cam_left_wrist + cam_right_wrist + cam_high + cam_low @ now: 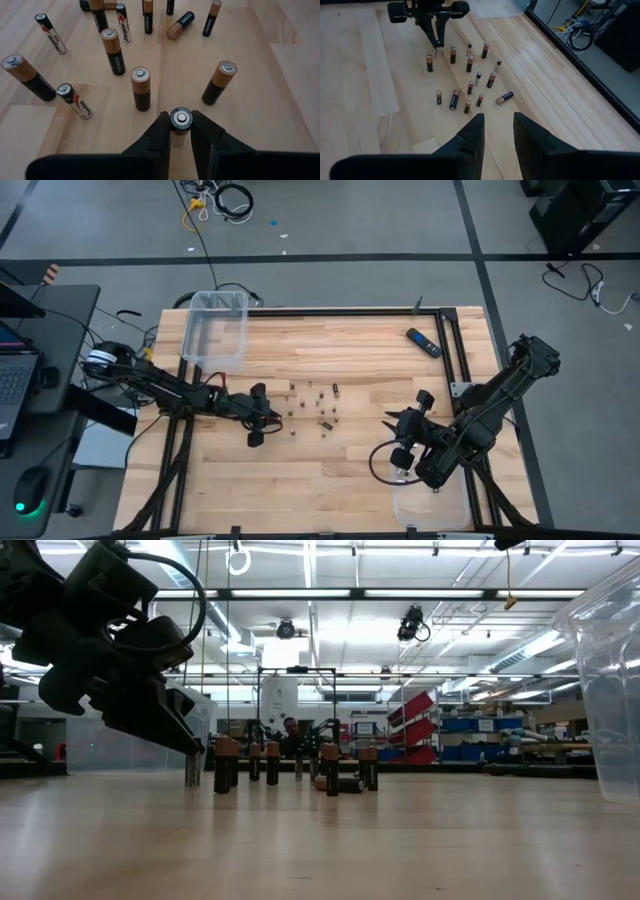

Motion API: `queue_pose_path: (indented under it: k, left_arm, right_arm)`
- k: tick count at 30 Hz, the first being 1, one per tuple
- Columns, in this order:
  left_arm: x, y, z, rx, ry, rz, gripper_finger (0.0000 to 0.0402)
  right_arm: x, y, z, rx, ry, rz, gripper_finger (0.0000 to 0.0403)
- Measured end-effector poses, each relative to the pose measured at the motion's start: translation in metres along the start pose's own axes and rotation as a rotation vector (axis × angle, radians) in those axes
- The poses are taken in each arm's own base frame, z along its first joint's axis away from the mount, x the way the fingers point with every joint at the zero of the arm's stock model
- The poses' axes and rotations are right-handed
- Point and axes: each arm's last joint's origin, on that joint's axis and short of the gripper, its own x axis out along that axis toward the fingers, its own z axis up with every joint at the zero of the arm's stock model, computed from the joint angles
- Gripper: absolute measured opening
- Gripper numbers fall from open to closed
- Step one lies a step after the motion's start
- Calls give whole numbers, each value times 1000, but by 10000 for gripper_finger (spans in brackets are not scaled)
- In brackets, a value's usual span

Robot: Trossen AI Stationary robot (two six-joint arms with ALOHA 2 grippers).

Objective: Sort batteries
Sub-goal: Put the black and silver battery into the bottom transparent bin

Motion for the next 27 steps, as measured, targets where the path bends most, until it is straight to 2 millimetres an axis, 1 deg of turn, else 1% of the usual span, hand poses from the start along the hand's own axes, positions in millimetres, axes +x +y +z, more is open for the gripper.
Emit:
queue_pose_path:
  k: [10, 16, 20, 22, 27]
  left_arm:
    - [-1, -1, 2, -26, -10, -39, 54]
    - [-7, -2, 9, -31, -52, -57, 53]
    - [-15, -4, 19, -21, -112, -103, 53]
    - [-19, -5, 28, -9, -153, -125, 53]
    - [-31, -14, 53, 103, -268, -167, 53]
  right_arm:
    - [0, 0, 0, 6, -2, 4, 90]
    - [0, 1, 1, 11, -5, 7, 90]
    - [0, 1, 1, 2, -12, 4, 90]
    - [0, 2, 2, 8, -22, 6, 90]
    - [2, 4, 6, 31, -40, 22, 90]
